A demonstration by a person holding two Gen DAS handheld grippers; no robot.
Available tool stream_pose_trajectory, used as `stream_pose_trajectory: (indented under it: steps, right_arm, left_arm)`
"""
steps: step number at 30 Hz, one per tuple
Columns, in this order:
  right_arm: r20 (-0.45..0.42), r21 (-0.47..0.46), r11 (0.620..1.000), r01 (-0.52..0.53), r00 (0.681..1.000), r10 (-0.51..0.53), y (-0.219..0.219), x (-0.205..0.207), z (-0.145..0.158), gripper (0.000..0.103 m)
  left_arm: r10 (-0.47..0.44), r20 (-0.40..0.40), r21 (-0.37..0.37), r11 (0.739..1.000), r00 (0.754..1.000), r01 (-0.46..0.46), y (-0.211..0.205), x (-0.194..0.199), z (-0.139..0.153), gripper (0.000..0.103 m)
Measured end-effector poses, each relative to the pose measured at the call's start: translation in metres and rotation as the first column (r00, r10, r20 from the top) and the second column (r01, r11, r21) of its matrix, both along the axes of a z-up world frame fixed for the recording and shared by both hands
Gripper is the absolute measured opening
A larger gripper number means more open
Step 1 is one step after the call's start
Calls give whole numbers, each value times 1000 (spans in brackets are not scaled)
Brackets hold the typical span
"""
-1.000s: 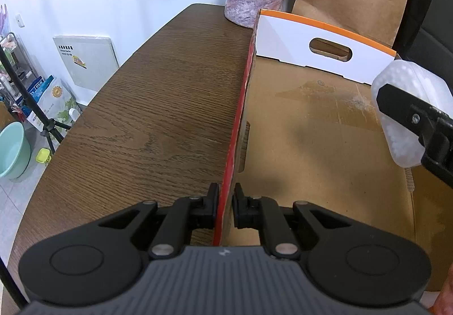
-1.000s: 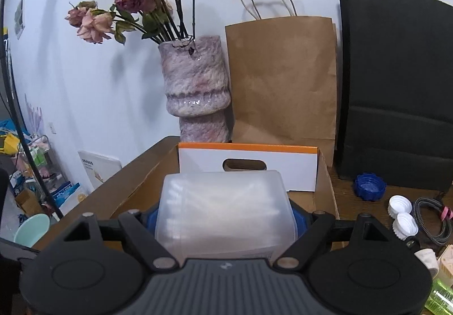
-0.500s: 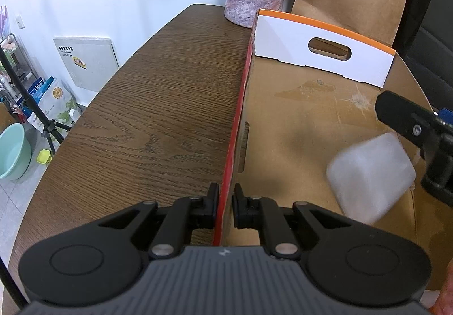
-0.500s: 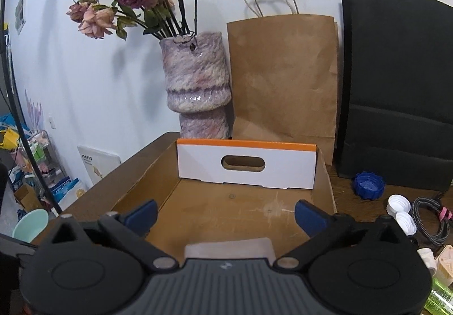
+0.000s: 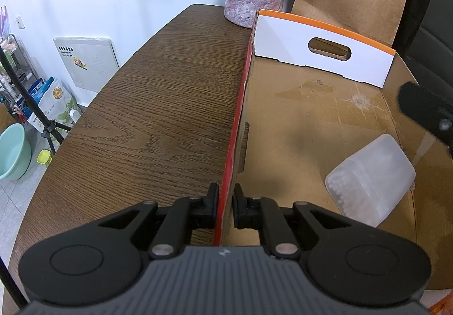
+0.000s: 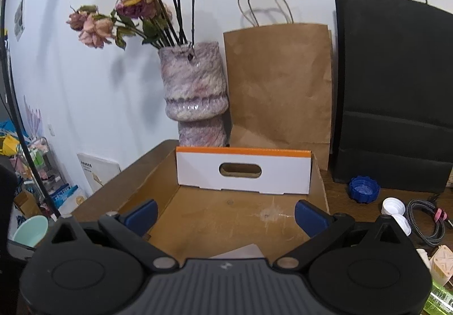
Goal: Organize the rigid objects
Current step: 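Move the right tool back to the white spray bottle and grasp it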
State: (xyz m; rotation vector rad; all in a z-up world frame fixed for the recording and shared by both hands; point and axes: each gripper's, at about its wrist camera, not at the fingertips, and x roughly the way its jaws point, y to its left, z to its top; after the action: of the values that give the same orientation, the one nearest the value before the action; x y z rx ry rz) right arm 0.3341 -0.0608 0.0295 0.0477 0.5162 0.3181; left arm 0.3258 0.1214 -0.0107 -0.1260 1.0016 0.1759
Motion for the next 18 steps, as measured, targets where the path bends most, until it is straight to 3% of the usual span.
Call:
stream_pose_trajectory:
  steps: [11,18]
  right_arm:
    - [59,-9,998,70,996,-69,-41,-27,13,103]
    - [58,-64,982,179,983,-176,-88,-48,5,103]
  left_arm:
    - [0,0,-1,1000,1000,0,0,1,0,11]
    - [0,0,0,1000,1000,0,0,0,0,11]
